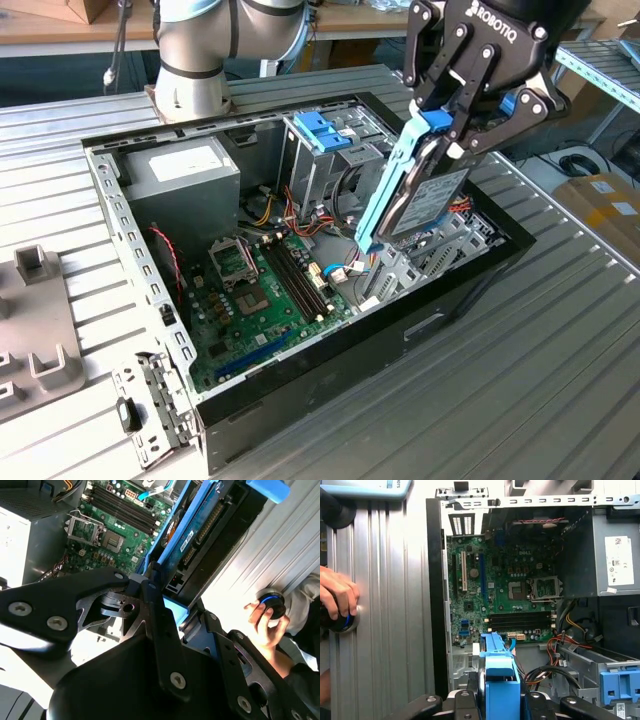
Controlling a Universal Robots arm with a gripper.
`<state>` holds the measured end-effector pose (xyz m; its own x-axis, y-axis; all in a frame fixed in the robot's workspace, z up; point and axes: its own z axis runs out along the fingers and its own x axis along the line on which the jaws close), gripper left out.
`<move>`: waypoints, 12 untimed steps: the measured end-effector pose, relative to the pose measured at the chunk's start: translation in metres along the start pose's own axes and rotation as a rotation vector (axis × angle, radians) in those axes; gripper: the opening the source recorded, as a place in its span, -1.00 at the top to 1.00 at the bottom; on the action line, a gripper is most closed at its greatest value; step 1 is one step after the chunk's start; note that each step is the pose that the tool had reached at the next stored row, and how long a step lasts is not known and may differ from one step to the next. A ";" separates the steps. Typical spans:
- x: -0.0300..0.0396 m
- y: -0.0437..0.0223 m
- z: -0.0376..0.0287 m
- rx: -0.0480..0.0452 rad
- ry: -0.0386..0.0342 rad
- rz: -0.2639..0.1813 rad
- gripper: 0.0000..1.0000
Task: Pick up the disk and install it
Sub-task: 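Pick up the disk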
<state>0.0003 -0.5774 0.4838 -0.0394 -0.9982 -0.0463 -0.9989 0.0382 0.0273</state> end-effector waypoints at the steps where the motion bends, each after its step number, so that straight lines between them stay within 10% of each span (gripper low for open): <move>1: 0.0002 -0.0004 0.0001 0.0000 -0.0001 0.000 0.25; 12: 0.0019 -0.0054 0.0007 0.0000 0.0000 0.000 0.25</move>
<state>0.0056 -0.5794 0.4828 -0.0394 -0.9981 -0.0463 -0.9989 0.0382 0.0274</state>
